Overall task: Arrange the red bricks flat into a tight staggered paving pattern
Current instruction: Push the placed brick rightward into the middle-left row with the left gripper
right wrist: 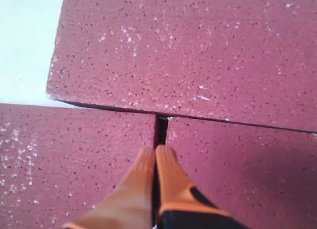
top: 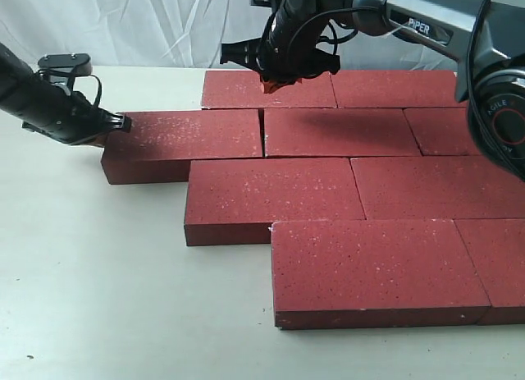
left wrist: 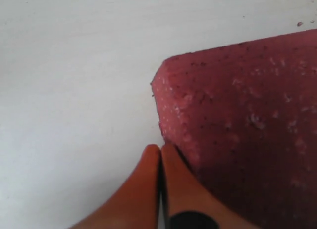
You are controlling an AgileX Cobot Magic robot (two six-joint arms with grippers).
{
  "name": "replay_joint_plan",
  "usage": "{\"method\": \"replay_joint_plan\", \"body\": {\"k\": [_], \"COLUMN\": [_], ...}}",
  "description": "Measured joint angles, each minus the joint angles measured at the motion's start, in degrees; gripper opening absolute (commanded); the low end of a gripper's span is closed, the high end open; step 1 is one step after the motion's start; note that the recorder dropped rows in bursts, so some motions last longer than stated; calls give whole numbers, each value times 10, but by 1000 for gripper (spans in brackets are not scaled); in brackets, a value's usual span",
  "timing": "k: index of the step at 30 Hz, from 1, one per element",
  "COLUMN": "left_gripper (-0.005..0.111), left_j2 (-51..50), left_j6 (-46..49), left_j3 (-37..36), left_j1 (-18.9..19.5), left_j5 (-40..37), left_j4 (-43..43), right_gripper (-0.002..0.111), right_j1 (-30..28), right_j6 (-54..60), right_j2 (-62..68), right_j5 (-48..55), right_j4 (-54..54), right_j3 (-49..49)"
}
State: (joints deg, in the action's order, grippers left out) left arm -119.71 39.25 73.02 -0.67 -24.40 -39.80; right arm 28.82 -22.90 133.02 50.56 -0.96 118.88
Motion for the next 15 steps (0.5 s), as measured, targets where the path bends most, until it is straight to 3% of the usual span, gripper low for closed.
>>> {"method": "replay_joint_plan", "body": {"k": [8,15], "left_gripper": [0,0], "left_j2": [0,0], "left_j6": [7,-1], "left_j3": [0,0], "left_j1": [-17,-9], "left_j5": [29,17], "left_j4": [-7,2], "right_gripper": [-1,-1], "right_j1": [0,0], "right_j6": [0,0], "right_j2": [0,0], "right_j5": [0,1], "right_j4": [0,0], "right_j3": [0,0]}}
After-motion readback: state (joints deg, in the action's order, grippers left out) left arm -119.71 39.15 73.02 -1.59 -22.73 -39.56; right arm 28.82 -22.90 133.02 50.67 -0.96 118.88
